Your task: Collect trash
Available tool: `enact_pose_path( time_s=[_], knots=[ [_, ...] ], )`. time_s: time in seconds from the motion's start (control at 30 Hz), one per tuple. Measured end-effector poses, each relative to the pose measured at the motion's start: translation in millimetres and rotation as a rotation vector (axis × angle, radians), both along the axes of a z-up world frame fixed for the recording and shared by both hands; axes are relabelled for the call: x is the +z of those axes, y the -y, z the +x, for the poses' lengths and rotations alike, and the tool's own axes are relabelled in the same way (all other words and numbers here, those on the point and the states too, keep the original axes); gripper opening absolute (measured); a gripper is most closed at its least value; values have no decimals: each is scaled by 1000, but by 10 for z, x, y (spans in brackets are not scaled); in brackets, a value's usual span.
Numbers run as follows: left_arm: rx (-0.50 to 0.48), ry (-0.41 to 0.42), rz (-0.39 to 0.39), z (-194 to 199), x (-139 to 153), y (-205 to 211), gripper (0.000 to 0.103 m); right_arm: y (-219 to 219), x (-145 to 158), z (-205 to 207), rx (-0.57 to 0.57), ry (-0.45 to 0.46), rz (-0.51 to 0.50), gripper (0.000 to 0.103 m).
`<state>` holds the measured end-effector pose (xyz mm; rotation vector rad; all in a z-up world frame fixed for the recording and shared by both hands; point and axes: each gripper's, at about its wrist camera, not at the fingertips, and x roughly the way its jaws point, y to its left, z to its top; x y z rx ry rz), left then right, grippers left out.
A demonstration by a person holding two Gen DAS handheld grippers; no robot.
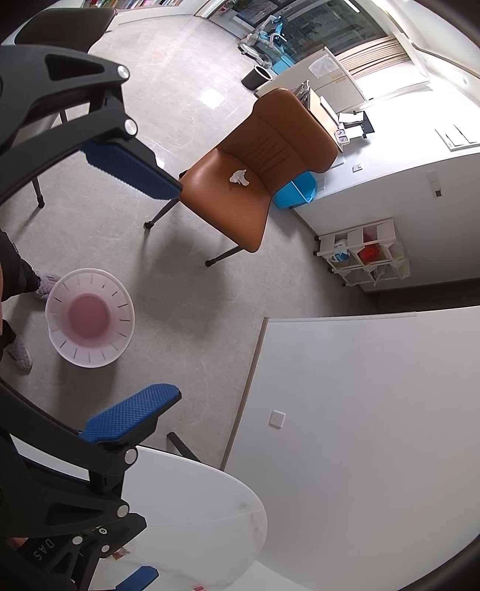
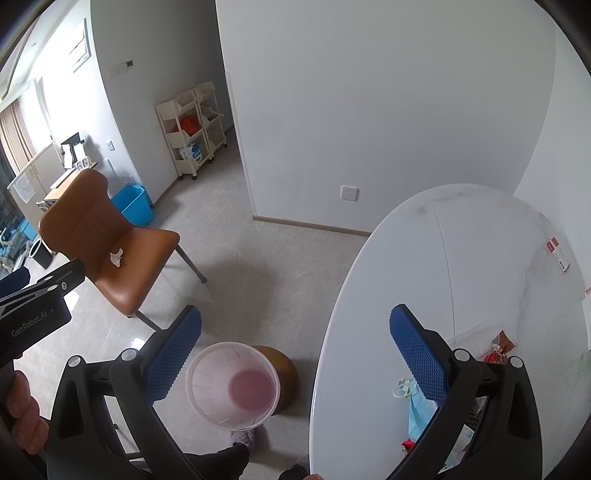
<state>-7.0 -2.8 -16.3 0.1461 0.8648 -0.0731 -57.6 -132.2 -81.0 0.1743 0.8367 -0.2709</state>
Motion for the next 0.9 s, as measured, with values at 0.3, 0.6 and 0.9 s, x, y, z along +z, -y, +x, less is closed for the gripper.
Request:
enact_pose_path(
  time_s=[0.3,0.6,0.9],
  knots=[
    [1,-1,0,2,-1,3,95,-3,-26,-11,0,-2,-1,101],
    [0,-3,-1,10,8,1,95,-12,-32,-16,0,-1,-1,101],
    [-35,-1,-1,-32,-30,45,95,72,27,-127,-8,41,-23,101]
  ],
)
